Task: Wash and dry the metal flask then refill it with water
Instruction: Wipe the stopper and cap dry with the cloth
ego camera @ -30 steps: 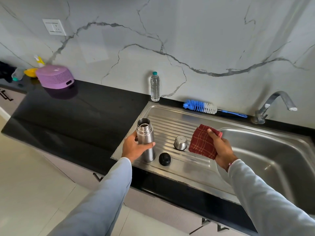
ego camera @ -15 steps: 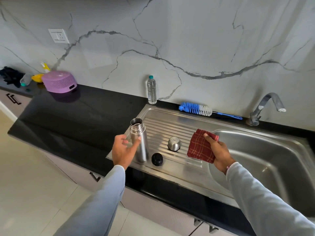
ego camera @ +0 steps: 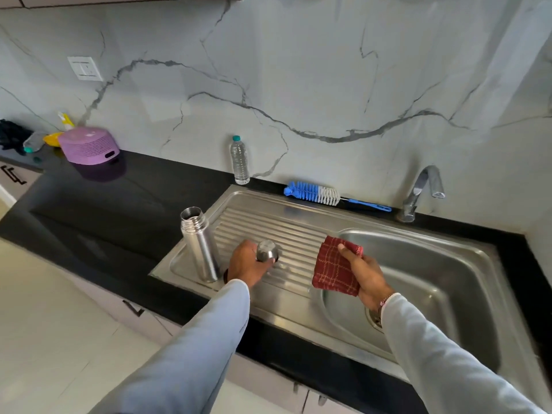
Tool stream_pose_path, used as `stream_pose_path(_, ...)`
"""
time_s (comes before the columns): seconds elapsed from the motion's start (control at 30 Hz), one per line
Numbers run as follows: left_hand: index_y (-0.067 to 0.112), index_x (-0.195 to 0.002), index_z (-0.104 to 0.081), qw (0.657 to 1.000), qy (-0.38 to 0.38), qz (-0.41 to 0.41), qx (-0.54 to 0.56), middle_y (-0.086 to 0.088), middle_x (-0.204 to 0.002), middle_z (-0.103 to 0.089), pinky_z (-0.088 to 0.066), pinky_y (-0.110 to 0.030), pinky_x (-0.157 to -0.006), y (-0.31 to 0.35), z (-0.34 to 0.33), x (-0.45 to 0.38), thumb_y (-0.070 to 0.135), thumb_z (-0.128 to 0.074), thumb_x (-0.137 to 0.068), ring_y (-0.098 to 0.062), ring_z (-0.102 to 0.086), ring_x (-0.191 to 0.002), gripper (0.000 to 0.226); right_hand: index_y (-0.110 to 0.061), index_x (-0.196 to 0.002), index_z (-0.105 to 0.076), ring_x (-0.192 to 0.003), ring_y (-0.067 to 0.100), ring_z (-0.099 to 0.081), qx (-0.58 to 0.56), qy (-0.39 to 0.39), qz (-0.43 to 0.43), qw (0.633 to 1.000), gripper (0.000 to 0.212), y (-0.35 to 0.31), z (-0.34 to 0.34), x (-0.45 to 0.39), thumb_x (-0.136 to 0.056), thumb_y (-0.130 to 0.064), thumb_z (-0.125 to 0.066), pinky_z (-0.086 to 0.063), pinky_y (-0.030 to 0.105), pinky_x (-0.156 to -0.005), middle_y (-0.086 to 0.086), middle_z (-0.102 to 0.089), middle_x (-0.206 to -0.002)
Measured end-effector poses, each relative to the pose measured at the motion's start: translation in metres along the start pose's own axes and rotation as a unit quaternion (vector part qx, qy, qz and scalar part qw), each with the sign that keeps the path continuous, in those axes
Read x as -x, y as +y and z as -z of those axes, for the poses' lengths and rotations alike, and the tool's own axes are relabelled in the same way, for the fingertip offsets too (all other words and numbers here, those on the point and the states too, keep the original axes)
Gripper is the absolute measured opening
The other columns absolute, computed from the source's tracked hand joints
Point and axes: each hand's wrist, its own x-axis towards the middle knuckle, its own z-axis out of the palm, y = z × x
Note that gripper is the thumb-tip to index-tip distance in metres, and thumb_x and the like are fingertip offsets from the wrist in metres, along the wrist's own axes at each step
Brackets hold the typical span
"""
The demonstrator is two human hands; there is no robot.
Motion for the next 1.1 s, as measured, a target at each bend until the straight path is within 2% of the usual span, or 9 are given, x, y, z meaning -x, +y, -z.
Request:
stream_pose_path(0.17,0.011,-0.128,-0.055,0.992,-0.051,0.015,-0.116,-0.013,-0.132,-0.060,-0.048,-0.041,-0.100,-0.011,-0.023,-0.036,0.049,-0.090,-0.068,-0.033,-0.054,-0.124,0.079,-0.016,-0.111,-0.066,-0.090,0.029,-0.075,-0.003,-0.004,-0.002,1.000,0.027,-0.003,0.013,-0.010,-0.091,-0.034,-0.072,-0.061,0.042,-0.076,0.011,-0.078,-0.096)
stream_pose_path(0.3,0.015,-0.128,-0.056,0.980,-0.036,0.011,-0.196,-0.009,-0.131,-0.060,-0.046,-0.041,-0.099,-0.013,-0.037,-0.054,0.066,-0.083,-0.068,-0.031,-0.054,-0.124,0.083,-0.015,-0.111,-0.066,-0.091,0.029,-0.075,-0.012,0.004,-0.005,1.000,0.027,-0.007,0.017,-0.023,-0.091,-0.033,-0.072,-0.060,0.040,-0.072,0.012,-0.078,-0.099)
stream_pose_path(0.4,0.016,-0.127,-0.057,0.979,-0.023,-0.004,-0.201,-0.009,-0.131,-0.060,-0.046,-0.041,-0.099,-0.016,-0.045,-0.065,0.064,-0.080,-0.073,-0.030,-0.053,-0.123,0.076,-0.016,-0.113,-0.066,-0.093,0.028,-0.075,-0.011,0.004,-0.005,1.000,0.030,-0.009,0.018,-0.034,-0.090,-0.034,-0.073,-0.060,0.040,-0.073,0.011,-0.078,-0.099)
stream_pose_path(0.57,0.017,-0.114,-0.060,0.991,-0.007,-0.051,-0.124,-0.009,-0.117,-0.065,-0.046,-0.041,-0.093,-0.013,-0.054,-0.070,0.046,-0.087,-0.072,-0.034,-0.055,-0.114,0.058,-0.016,-0.118,-0.065,-0.090,0.027,-0.076,-0.024,0.007,-0.005,1.000,0.034,-0.008,0.021,-0.046,-0.091,-0.034,-0.073,-0.060,0.039,-0.071,0.011,-0.078,-0.100)
stream_pose_path(0.67,0.019,-0.105,-0.057,0.997,-0.012,-0.077,-0.005,-0.007,-0.101,-0.069,-0.052,-0.039,-0.083,0.002,-0.059,-0.070,0.036,-0.090,-0.068,-0.033,-0.062,-0.098,0.053,-0.014,-0.118,-0.065,-0.091,0.027,-0.076,-0.036,0.011,-0.008,0.999,0.031,-0.010,0.023,-0.051,-0.092,-0.031,-0.071,-0.060,0.039,-0.071,0.012,-0.078,-0.100)
stream_pose_path(0.8,0.021,-0.105,-0.059,0.986,-0.059,-0.118,0.102,0.002,-0.090,-0.069,-0.054,-0.019,-0.071,0.037,-0.063,-0.064,0.023,-0.096,-0.063,-0.019,-0.065,-0.080,0.056,-0.010,-0.122,-0.063,-0.096,0.028,-0.074,-0.104,0.022,-0.003,0.994,0.028,-0.016,0.025,-0.053,-0.099,-0.026,-0.063,-0.058,0.040,-0.071,0.013,-0.076,-0.107)
stream_pose_path(0.9,0.022,-0.111,-0.067,0.973,-0.093,-0.149,0.150,0.006,-0.098,-0.071,-0.056,-0.017,-0.075,0.062,-0.073,-0.056,0.029,-0.098,-0.056,-0.013,-0.067,-0.087,0.064,-0.008,-0.129,-0.057,-0.091,0.022,-0.073,-0.123,0.050,0.049,0.990,0.033,-0.023,0.025,-0.055,-0.101,-0.027,-0.058,-0.058,0.042,-0.077,0.010,-0.076,-0.104)
stream_pose_path(1.0,0.031,-0.117,-0.069,0.958,-0.124,-0.184,0.179,0.006,-0.106,-0.067,-0.054,-0.018,-0.082,0.086,-0.088,-0.046,0.048,-0.091,-0.052,-0.010,-0.066,-0.096,0.071,-0.009,-0.131,-0.052,-0.083,0.017,-0.075,-0.066,0.058,0.127,0.988,0.042,-0.029,0.025,-0.057,-0.100,-0.037,-0.056,-0.048,0.065,-0.095,0.005,-0.077,-0.101)
stream_pose_path(1.1,0.033,-0.134,-0.059,0.946,-0.182,-0.199,0.181,0.005,-0.119,-0.063,-0.048,-0.017,-0.093,0.119,-0.104,-0.028,0.049,-0.081,-0.062,-0.007,-0.062,-0.109,0.077,-0.018,-0.135,-0.050,-0.095,0.024,-0.075,-0.046,0.040,0.175,0.983,0.043,-0.032,0.025,-0.054,-0.100,-0.043,-0.052,-0.048,0.066,-0.089,0.008,-0.071,-0.123)
